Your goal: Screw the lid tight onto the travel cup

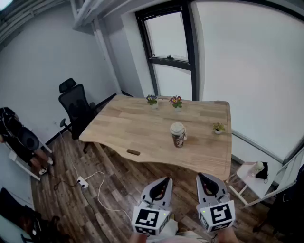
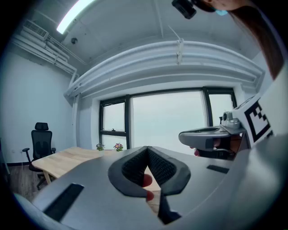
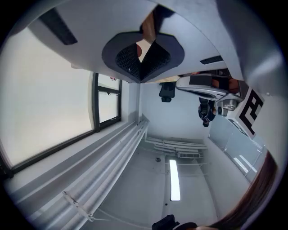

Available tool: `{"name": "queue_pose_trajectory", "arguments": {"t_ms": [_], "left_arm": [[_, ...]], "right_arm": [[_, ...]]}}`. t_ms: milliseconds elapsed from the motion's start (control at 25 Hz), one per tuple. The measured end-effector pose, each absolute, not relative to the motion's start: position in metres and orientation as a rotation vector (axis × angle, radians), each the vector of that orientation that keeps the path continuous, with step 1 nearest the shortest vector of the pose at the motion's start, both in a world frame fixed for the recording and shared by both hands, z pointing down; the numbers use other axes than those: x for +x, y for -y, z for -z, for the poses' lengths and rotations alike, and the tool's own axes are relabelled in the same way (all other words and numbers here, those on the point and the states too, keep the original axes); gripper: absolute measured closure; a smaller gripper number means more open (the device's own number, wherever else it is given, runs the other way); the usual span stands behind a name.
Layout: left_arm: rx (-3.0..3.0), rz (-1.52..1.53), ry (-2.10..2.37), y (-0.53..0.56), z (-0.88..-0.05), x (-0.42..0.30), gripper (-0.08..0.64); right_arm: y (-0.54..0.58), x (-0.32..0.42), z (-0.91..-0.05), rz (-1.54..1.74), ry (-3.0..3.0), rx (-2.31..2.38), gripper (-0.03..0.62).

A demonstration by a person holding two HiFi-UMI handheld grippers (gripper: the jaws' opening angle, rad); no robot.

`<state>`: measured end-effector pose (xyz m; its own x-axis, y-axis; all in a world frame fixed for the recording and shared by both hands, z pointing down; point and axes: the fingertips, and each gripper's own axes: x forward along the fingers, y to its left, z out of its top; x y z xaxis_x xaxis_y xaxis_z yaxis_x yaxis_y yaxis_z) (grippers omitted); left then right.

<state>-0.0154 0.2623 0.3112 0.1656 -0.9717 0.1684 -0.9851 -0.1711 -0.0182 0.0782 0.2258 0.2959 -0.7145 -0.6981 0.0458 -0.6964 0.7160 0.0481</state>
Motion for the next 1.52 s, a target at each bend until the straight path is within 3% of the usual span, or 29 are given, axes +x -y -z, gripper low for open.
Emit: {"name": "queue_pose_trajectory", "arguments": {"t_ms": [520, 1520], "left_arm": [[2.311, -0.191, 1.849, -0.218, -0.322, -0.053, 0.558], [2.446, -0.180, 1.607, -0.145, -0.341, -0.125, 0.558]], "right_arm": [[-0.193, 0.038, -0.306, -0.132, 2.874, 1.139, 0.594], [-0.121, -0.034, -0.313, -0.142, 2.734, 1.350, 0.594]]}}
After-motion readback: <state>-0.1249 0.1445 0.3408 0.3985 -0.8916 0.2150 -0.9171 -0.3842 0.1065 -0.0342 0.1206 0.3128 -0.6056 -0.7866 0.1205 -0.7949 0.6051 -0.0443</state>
